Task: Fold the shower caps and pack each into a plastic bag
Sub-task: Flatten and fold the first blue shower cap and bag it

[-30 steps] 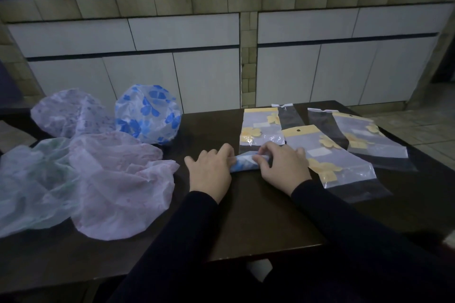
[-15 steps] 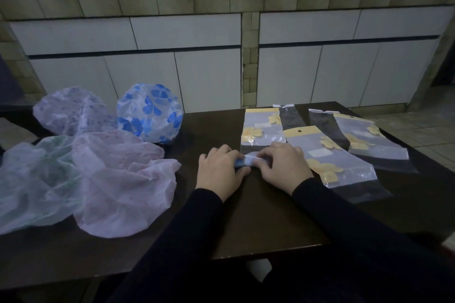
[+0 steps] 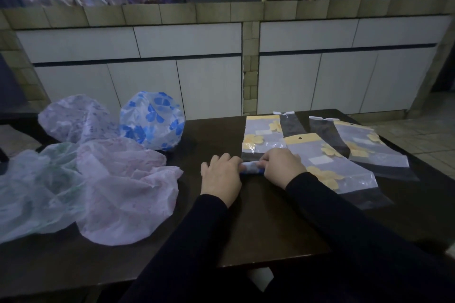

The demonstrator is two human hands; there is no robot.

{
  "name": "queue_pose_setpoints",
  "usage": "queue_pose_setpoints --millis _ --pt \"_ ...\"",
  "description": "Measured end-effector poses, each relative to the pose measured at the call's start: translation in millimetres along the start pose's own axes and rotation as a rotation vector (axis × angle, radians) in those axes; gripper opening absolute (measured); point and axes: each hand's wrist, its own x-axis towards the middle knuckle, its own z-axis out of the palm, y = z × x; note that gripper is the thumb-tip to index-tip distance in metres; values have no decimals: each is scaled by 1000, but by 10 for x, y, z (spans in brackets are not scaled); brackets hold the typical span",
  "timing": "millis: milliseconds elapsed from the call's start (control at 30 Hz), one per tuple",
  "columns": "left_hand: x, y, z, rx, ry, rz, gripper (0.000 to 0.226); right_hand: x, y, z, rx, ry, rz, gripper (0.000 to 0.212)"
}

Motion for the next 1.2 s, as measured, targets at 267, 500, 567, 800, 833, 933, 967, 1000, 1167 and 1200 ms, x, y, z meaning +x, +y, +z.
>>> queue_pose_setpoints --millis 267,500,567,800,833,933,967,1000,1167,1200 --pt "13 22 24 7 17 11 21 64 -47 76 -164 19 88 24" --pt "77 -79 -12 -156 43 30 13 -88 64 104 -31 231 -142 19" --pt "106 -92 17 -171 77 33 10 -137 94 98 -19 262 -202 20" --pt "135 -100 51 -336 86 92 19 -214 222 41 -45 133 -295 38" --pt "125 -131 45 -362 42 73 21 -213 229 40 -35 104 -281 40" --pt "115 -192 50 -367 -27 48 35 -176 210 51 -7 100 -243 34" --pt "115 -189 47 -346 -18 48 38 -159 194 55 -7 107 -244 32" --pt "110 -179 44 -319 -2 56 38 -150 184 52 -8 107 -246 31" --pt "116 -144 22 -166 31 152 27 -141 233 28 -15 59 -290 30" --pt "109 -136 17 -142 44 161 26 -145 241 22 -6 57 -296 30"
